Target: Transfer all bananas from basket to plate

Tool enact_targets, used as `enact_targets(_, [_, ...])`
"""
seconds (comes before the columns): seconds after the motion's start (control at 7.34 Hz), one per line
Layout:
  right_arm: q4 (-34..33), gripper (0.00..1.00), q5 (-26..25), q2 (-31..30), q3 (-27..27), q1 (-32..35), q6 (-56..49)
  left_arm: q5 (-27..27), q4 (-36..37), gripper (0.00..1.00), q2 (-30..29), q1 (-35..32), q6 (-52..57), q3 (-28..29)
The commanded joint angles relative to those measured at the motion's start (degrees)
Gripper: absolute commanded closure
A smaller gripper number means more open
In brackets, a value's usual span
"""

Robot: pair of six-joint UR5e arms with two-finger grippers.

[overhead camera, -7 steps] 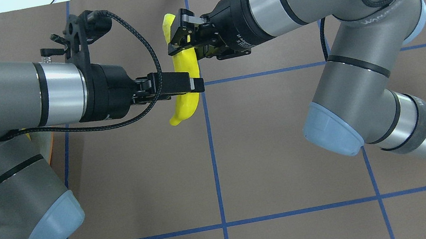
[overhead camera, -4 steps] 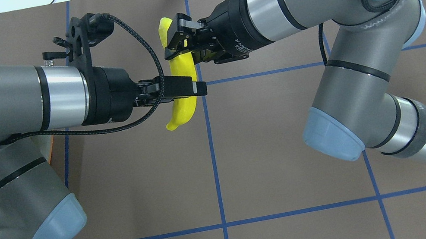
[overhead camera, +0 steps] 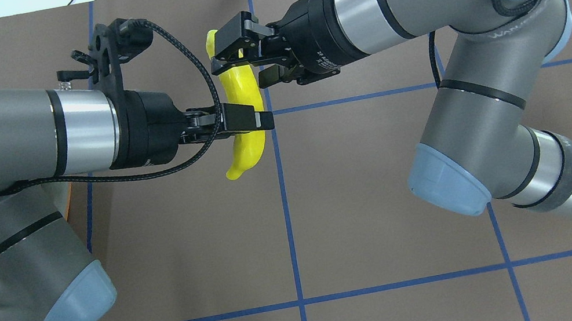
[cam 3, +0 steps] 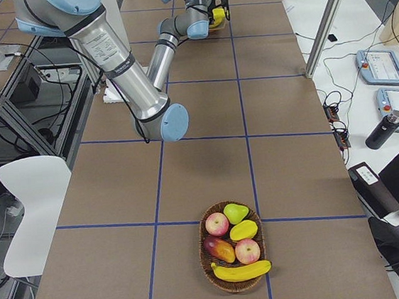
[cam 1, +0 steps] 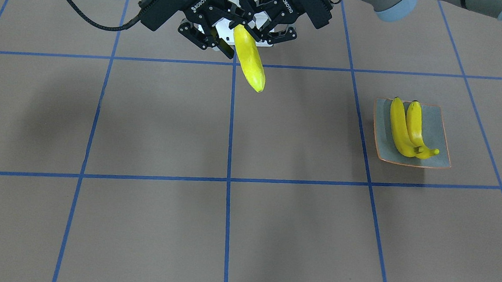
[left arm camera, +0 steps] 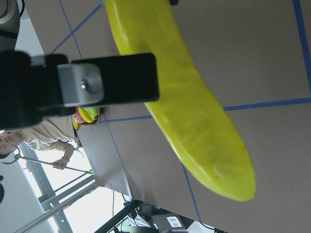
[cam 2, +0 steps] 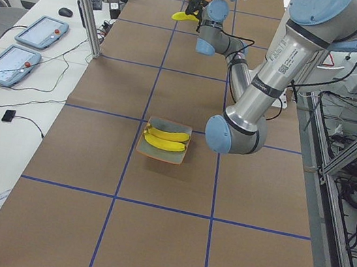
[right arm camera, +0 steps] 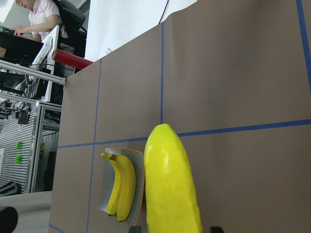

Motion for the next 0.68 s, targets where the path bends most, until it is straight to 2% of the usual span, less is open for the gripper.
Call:
enact_targets(0.0, [1.42,0.0,0.09,-0.14,0.03,1.35,-0.24,0.0,0.03,1.0,0.2,0.0,-0.03,0.06])
enact_targets(0.27, [-0.59,0.0,0.79,-1.62,-0.23,4.77,-0.68,-0.61,0.9,1.0,2.65,-0.17,-0.99,-0.46])
enact_targets(0.41, [-2.86,0.0,1.92,-3.29,-0.41,6.62,-3.47,-0.61,0.91,1.0,6.84,-0.26,-1.17,-0.81])
enact_targets(0.54, [-6.28,0.0,3.5,-5.48,-0.5,8.9,-8.28,-3.05,1.25,1.0,10.97,-0.87,-1.17,-1.16])
